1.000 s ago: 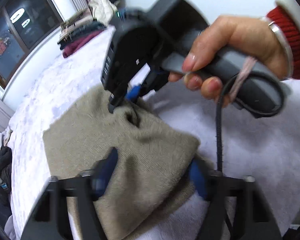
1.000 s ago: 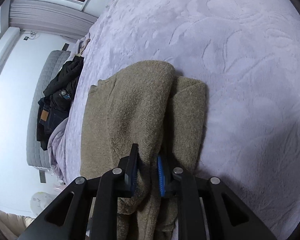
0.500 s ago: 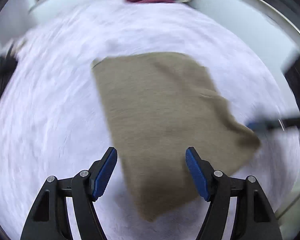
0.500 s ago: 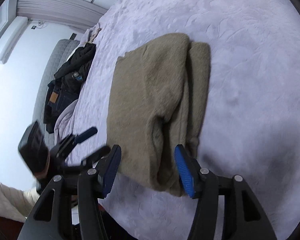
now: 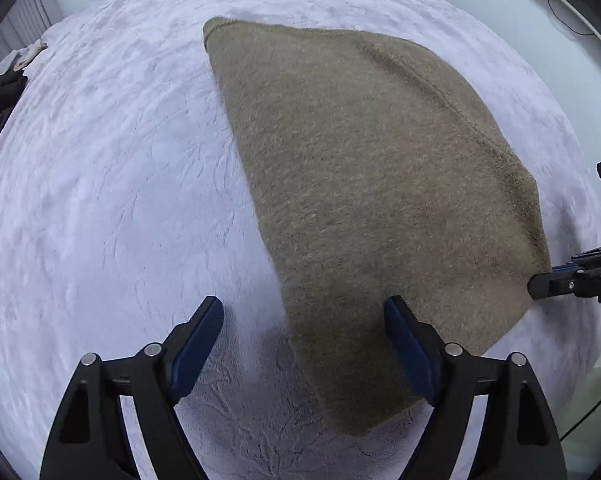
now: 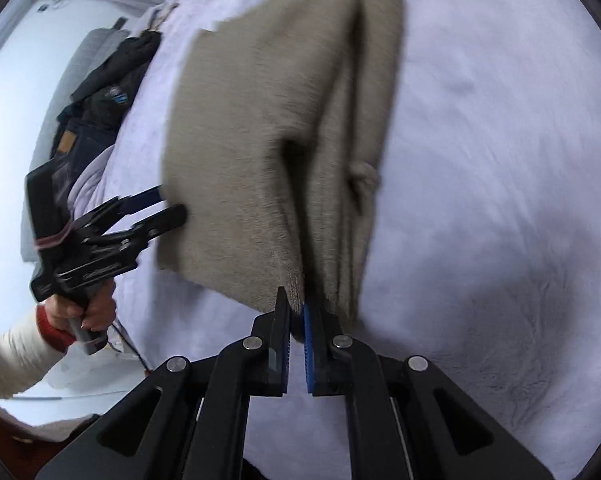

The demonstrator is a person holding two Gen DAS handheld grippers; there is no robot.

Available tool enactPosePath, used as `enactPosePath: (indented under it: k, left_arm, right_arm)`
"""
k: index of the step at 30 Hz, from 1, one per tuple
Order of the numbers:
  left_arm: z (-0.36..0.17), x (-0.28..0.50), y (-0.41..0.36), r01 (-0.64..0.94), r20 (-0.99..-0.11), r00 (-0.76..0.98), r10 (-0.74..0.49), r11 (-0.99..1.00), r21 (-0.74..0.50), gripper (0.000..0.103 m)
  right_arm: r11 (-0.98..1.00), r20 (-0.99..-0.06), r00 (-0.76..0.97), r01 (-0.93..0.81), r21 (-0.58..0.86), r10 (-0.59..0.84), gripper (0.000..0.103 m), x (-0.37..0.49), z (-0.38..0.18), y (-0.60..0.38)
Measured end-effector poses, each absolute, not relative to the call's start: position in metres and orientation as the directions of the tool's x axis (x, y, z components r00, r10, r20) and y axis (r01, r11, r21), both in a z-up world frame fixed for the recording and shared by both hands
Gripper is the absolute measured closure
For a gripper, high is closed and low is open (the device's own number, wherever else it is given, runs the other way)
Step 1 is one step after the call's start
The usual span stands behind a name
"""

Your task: Fold small clothes

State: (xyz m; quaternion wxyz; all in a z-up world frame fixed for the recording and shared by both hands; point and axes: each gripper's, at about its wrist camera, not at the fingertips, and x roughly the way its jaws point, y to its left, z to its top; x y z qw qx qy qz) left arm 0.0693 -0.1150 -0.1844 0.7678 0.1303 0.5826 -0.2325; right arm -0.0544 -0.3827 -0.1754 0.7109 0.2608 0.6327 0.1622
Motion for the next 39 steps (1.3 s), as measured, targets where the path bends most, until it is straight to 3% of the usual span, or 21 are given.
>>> enactPosePath:
  k: [4,5,7,9,16,17,18,19,24,26,31,32,34,39]
  left_arm:
    - [-0.18,0.068,-0.112,0.508,-0.953,0.214,-0.212,0.858,-0.077,0.019]
    - [-0.179,0.066,-0.11,0.508,-0.953,0.219,-0.211,0.858,-0.074,0.019]
    - [-0.179,0.067,-0.111,0.502,-0.954,0.214,-0.21,0.862,-0.077,0.019]
    - [-0.175,0.07,-0.113,0.482,-0.953,0.22,-0.209,0.873,-0.08,0.019]
    - [-0.152,0.089,-0.121,0.425,-0.912,0.319,-0.258,0.899,-0.105,0.019]
    - [-0.156,0.092,-0.124,0.42,-0.918,0.32,-0.235,0.903,-0.085,0.019]
    - [-0.161,0.095,-0.125,0.417,-0.923,0.312,-0.224,0.905,-0.079,0.019]
    - [-0.165,0.095,-0.127,0.416,-0.925,0.302,-0.232,0.905,-0.091,0.019]
    - [-0.186,0.091,-0.132,0.413,-0.928,0.279,-0.247,0.904,-0.116,0.016]
    - [-0.192,0.091,-0.133,0.391,-0.932,0.275,-0.236,0.913,-0.116,0.0]
    - [-0.2,0.098,-0.126,0.33,-0.946,0.207,-0.248,0.928,-0.171,0.0]
    - [-0.197,0.097,-0.127,0.336,-0.948,0.213,-0.238,0.928,-0.158,0.0]
    - [-0.189,0.093,-0.132,0.368,-0.946,0.252,-0.205,0.924,-0.102,0.0]
    - [-0.177,0.085,-0.139,0.407,-0.945,0.279,-0.172,0.912,-0.046,0.0]
  right_arm:
    - [0.707,-0.736,0.228,0.205,0.676,0.638,0.093,-0.061,-0.177,-0.4]
    - [0.698,-0.73,0.258,0.217,0.682,0.633,0.088,-0.062,-0.17,-0.405]
    - [0.656,-0.688,0.366,0.228,0.719,0.627,0.076,-0.059,-0.15,-0.423]
    - [0.629,-0.66,0.444,0.24,0.74,0.607,0.045,-0.047,-0.137,-0.442]
    - [0.665,-0.676,0.482,0.228,0.711,0.557,0.046,0.043,-0.146,-0.45]
    - [0.658,-0.675,0.474,0.232,0.716,0.566,0.053,0.051,-0.151,-0.448]
    - [0.654,-0.678,0.454,0.239,0.718,0.578,0.091,0.061,-0.158,-0.444]
    - [0.657,-0.687,0.426,0.242,0.714,0.589,0.095,0.067,-0.161,-0.438]
    - [0.826,-0.789,0.417,0.14,0.546,0.451,0.096,0.063,-0.138,-0.422]
    - [0.842,-0.83,0.358,0.175,0.51,0.428,0.096,0.064,-0.159,-0.429]
    - [0.797,-0.807,0.398,0.246,0.552,0.436,0.095,0.053,-0.167,-0.441]
    - [0.802,-0.816,0.403,0.263,0.537,0.414,0.088,0.048,-0.163,-0.441]
    - [0.814,-0.826,0.416,0.273,0.513,0.381,0.087,0.037,-0.148,-0.44]
    - [0.809,-0.768,0.443,0.141,0.57,0.464,0.087,0.017,-0.105,-0.417]
